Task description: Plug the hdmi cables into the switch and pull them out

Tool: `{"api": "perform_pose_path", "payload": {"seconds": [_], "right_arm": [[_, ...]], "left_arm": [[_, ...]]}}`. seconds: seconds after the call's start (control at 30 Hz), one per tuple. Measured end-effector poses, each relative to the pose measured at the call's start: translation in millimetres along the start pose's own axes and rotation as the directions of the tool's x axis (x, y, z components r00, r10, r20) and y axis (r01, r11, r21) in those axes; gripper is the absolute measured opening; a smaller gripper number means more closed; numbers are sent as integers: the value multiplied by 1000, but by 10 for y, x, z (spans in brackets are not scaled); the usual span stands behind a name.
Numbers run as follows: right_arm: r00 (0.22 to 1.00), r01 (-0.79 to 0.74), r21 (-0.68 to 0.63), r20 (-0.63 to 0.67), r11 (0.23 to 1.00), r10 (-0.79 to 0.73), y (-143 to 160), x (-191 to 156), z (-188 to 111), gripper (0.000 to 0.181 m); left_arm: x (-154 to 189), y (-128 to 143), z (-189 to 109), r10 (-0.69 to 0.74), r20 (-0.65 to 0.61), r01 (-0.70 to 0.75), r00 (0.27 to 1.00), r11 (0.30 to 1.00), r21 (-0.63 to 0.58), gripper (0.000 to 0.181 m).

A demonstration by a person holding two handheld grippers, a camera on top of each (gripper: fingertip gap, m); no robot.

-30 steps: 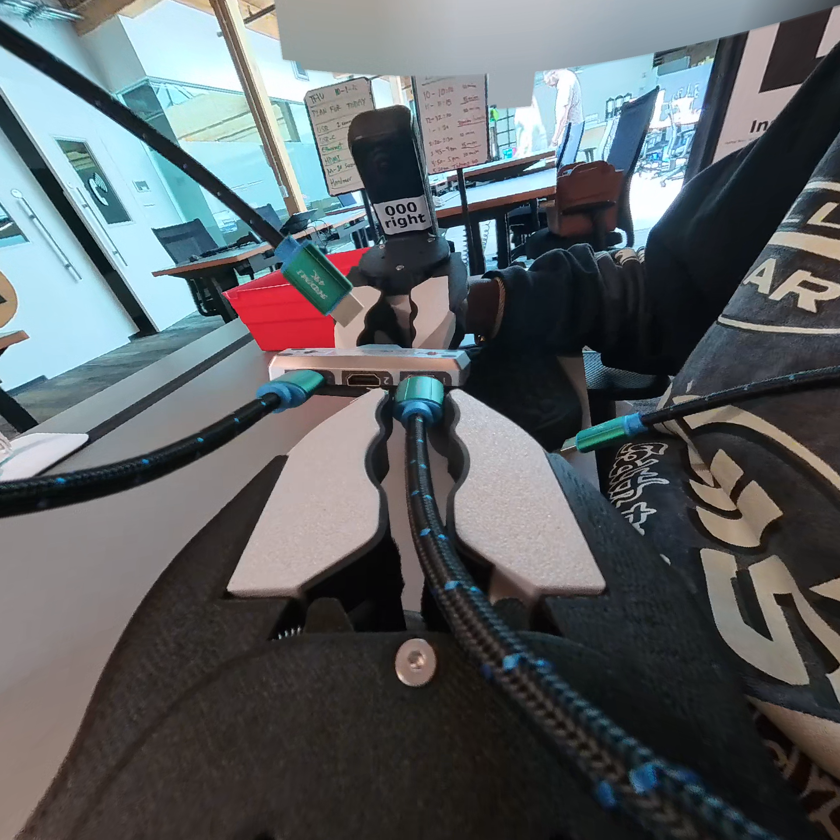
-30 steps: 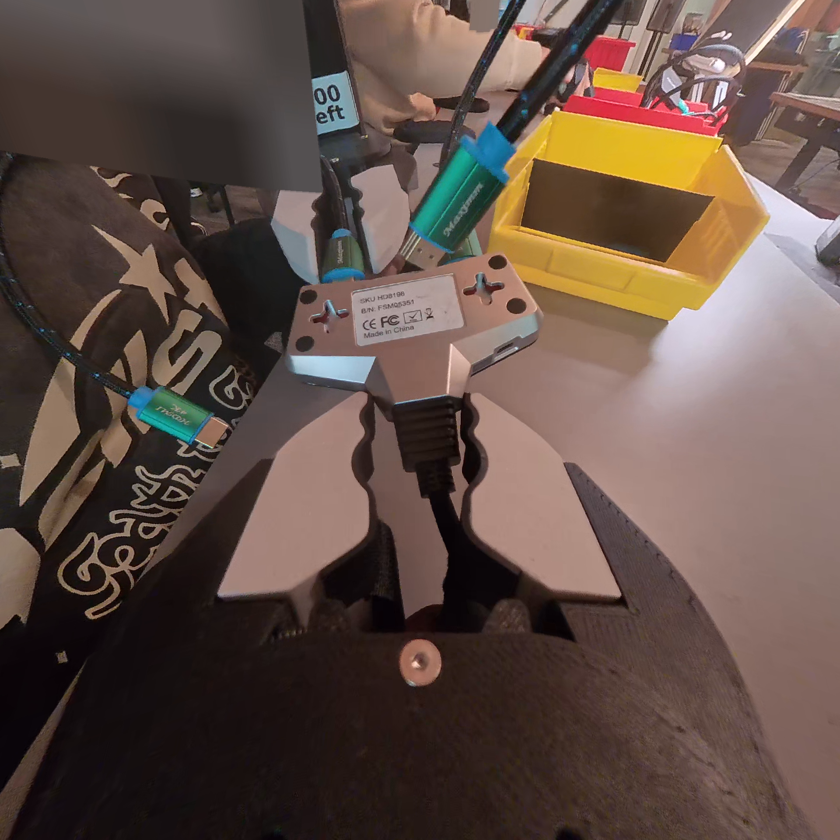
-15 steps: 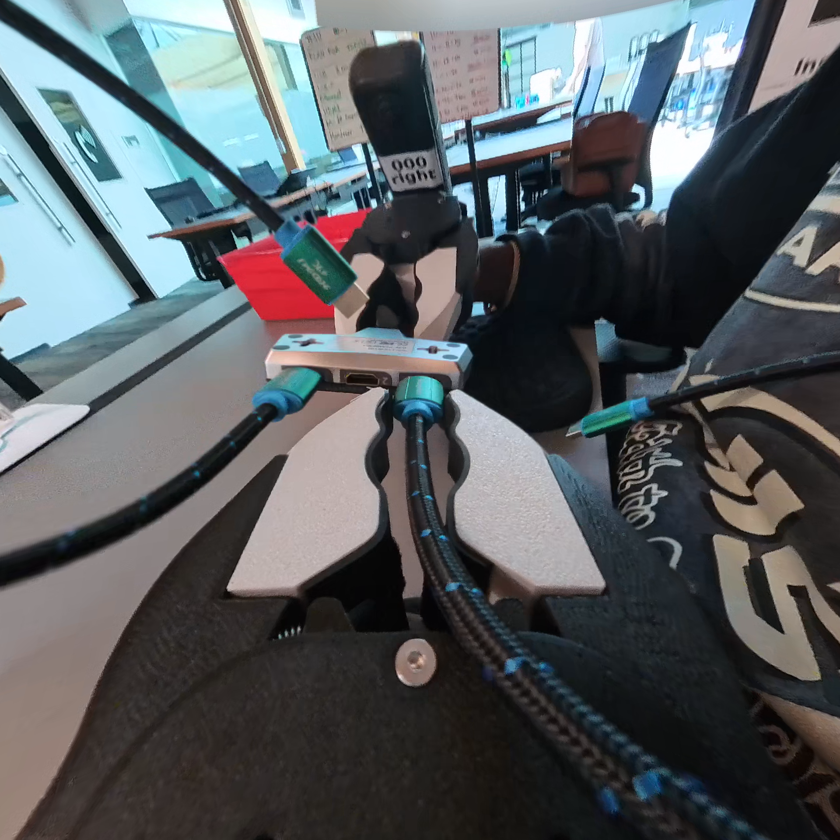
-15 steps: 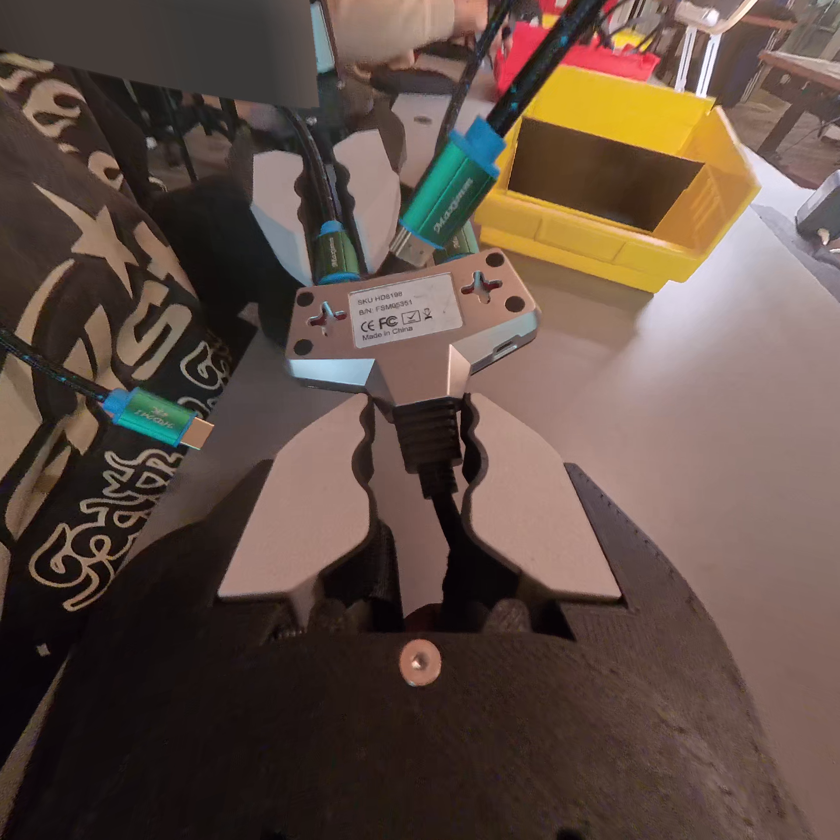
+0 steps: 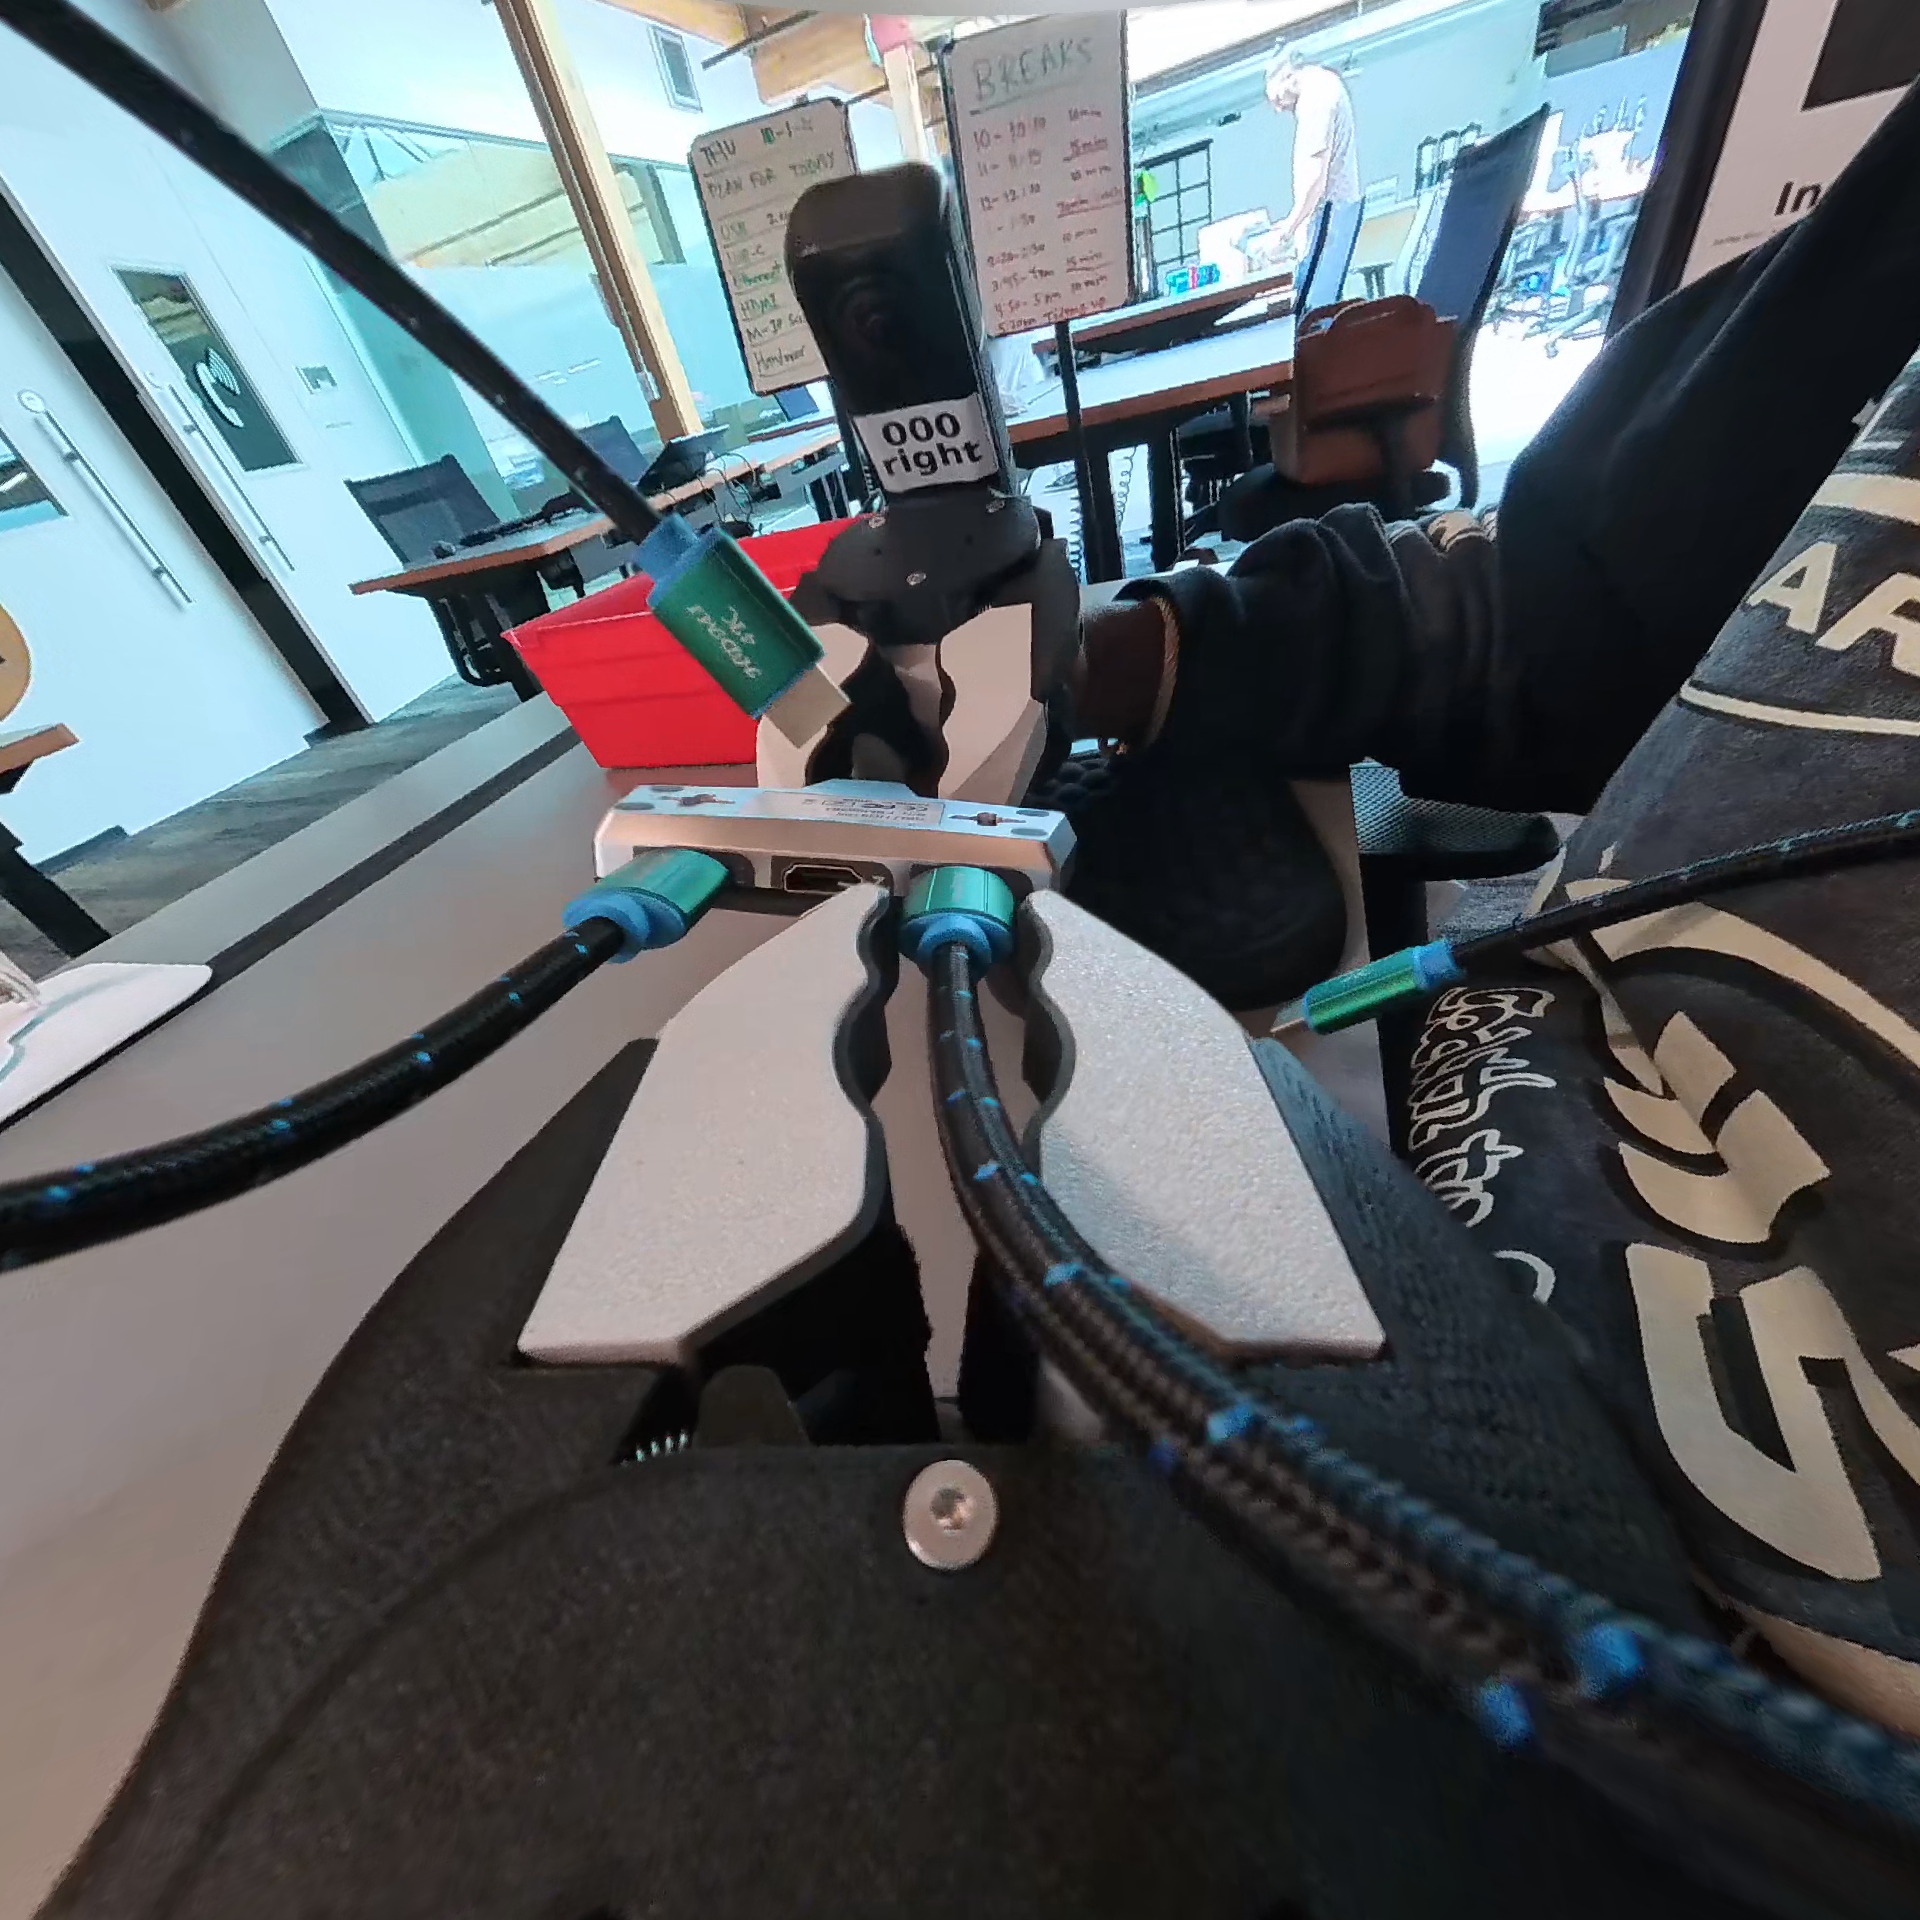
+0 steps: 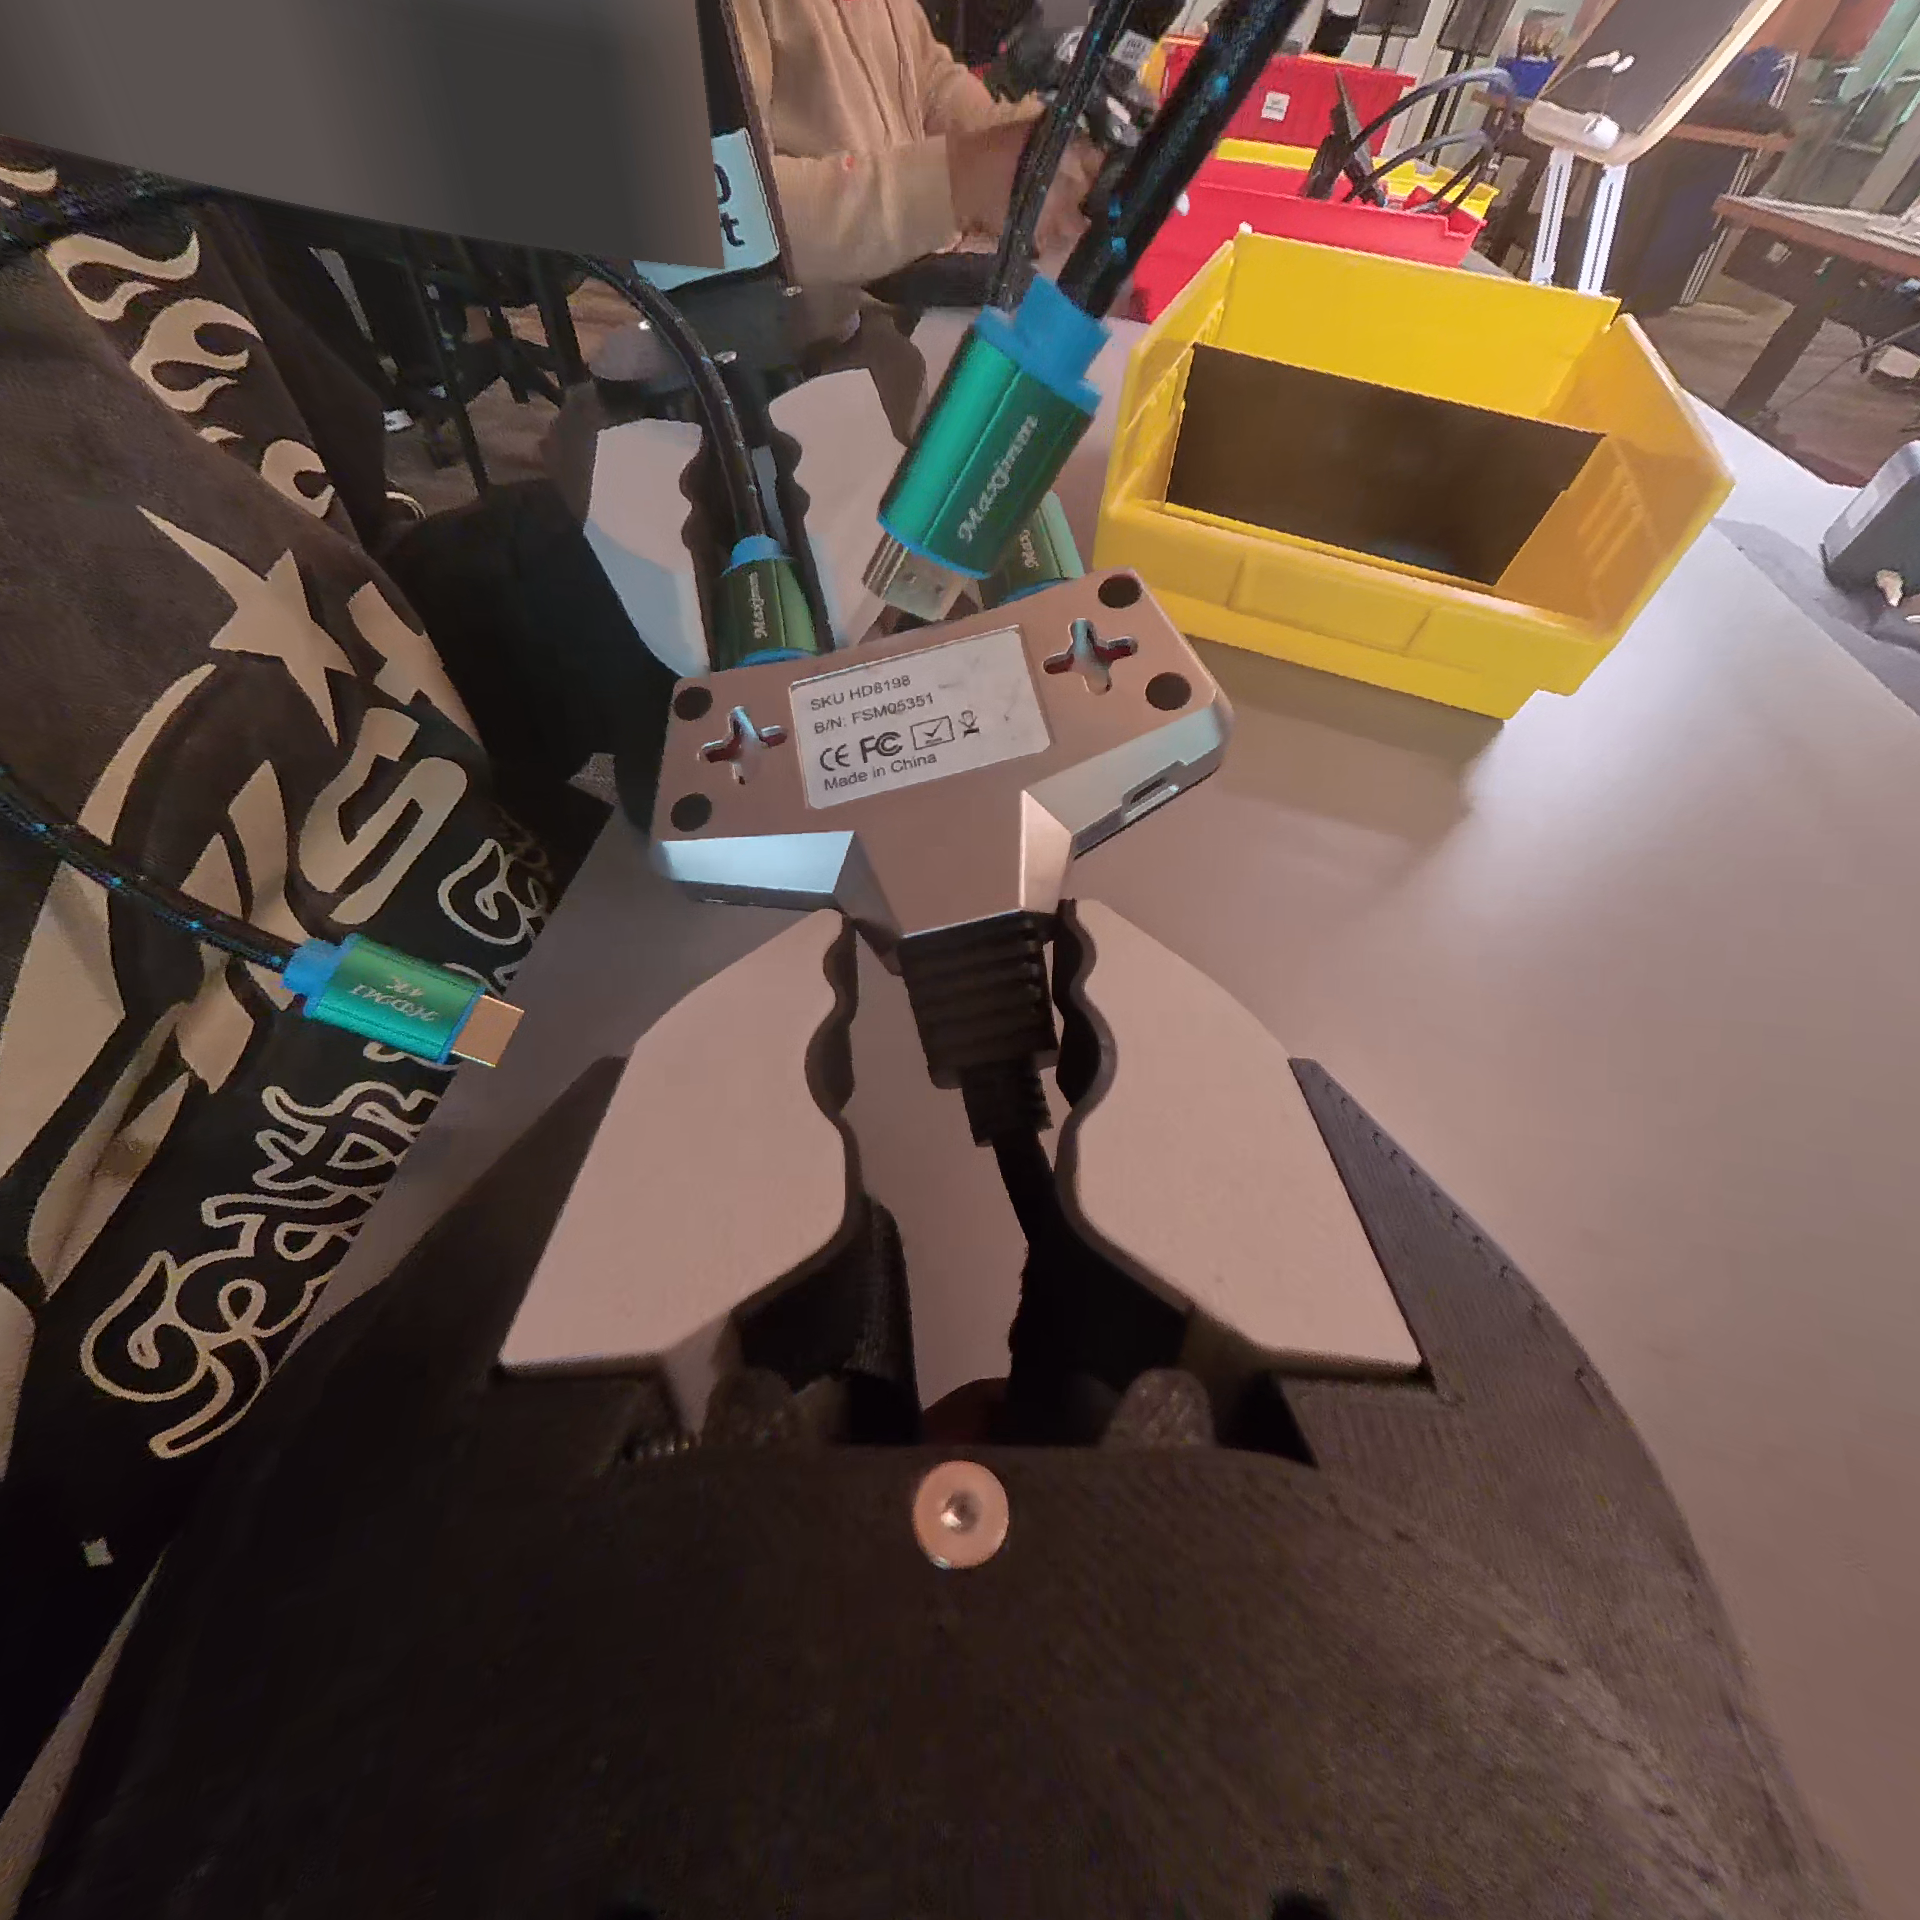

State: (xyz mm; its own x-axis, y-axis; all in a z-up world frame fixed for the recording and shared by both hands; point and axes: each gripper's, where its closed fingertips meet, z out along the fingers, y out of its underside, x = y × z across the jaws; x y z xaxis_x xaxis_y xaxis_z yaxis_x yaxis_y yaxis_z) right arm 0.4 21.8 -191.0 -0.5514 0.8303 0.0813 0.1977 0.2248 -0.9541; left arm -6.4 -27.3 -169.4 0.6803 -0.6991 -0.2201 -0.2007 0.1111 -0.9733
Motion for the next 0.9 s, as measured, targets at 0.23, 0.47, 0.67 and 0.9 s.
{"api": "perform_pose_path", "payload": {"seconds": [0.23,0.47,0.67,0.9], "right_arm": [[999,37,102,-21,994,-35,-244,-35,39,37],[986,57,335,-170,940,0,-886,220,-332,36],[940,81,519,-323,851,107,-1888,688,-1175,37],[713,238,492,-674,837,194,-2257,1317,-2517,35]], "left_arm": [[-56,-213,-78,-37,8,35,999,986,161,22],[-663,-681,-811,-257,322,1,911,782,623,30],[-820,-541,-801,-345,356,75,869,801,594,27],[-766,-394,-572,-217,419,22,882,906,422,28]]}}
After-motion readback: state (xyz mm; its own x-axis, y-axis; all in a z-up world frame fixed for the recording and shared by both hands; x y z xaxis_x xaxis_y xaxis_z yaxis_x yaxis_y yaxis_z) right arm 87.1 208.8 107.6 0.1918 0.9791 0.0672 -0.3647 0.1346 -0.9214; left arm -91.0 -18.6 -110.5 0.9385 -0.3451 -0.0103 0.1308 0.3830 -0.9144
